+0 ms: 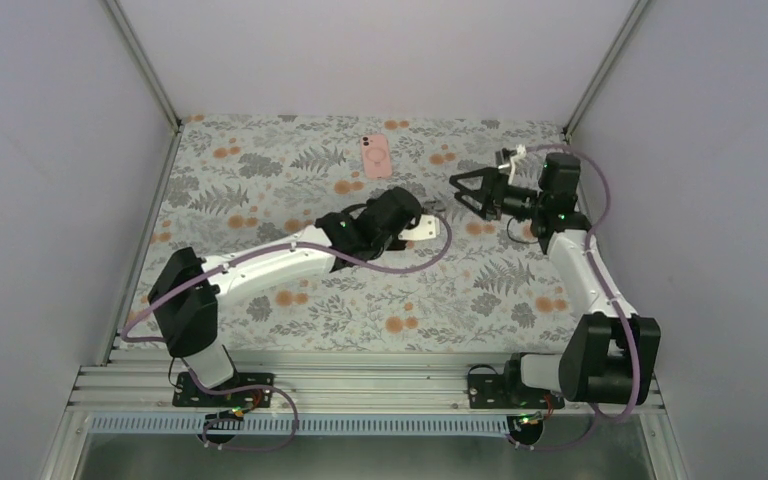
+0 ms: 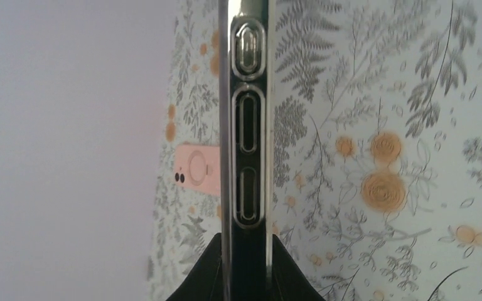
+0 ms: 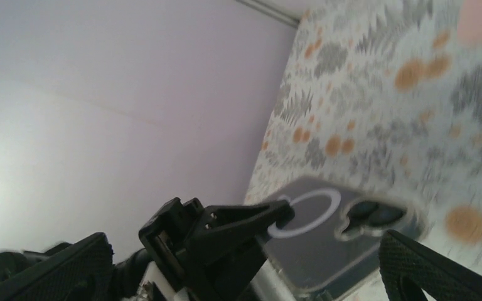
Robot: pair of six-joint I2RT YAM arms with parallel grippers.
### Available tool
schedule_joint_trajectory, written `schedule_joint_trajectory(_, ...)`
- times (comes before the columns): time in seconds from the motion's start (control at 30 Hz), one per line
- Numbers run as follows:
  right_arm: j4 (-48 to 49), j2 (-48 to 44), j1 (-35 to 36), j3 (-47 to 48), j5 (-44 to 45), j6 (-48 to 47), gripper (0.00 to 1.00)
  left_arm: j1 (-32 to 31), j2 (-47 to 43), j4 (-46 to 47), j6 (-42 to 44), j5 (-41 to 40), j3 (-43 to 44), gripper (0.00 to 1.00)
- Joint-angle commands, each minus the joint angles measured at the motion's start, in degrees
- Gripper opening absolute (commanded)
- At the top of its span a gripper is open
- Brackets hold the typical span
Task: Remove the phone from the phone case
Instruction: Adjust the phone.
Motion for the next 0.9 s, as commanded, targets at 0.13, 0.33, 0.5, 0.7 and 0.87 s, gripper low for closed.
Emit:
schedule_joint_trajectory(0.13, -6.7, -2.5, -0.4, 15.4, 6.3, -22.2, 0.99, 7.8, -3.8, -10.1, -15.3, 20.6, 13.3, 0.02)
schedule_joint_trajectory(0.33, -6.4, -3.4, -0.3, 22.1, 6.2, -30.2, 0.99, 14.5, -5.7, -12.8, -22.0, 36.5, 17.2, 0.02)
schedule_joint_trajectory(0.5, -10.2, -0.1, 0.2, 29.9, 0.7, -34.7, 0.99, 18.0, -8.3, -14.3, -24.9, 46.5, 18.6, 0.02)
schedule_joint_trajectory(0.7, -16.1, 3.4, 2.6, 39.2, 0.5, -36.8, 0.99, 20.0, -10.5, -16.2, -27.9, 51.9, 22.9, 0.02)
schedule_joint_trajectory(0.87, -13.7, 3.8, 3.9, 42.6, -1.5, -36.0, 0.99, 25.0, -13.7, -13.4, -33.0, 61.7, 24.7, 0.02)
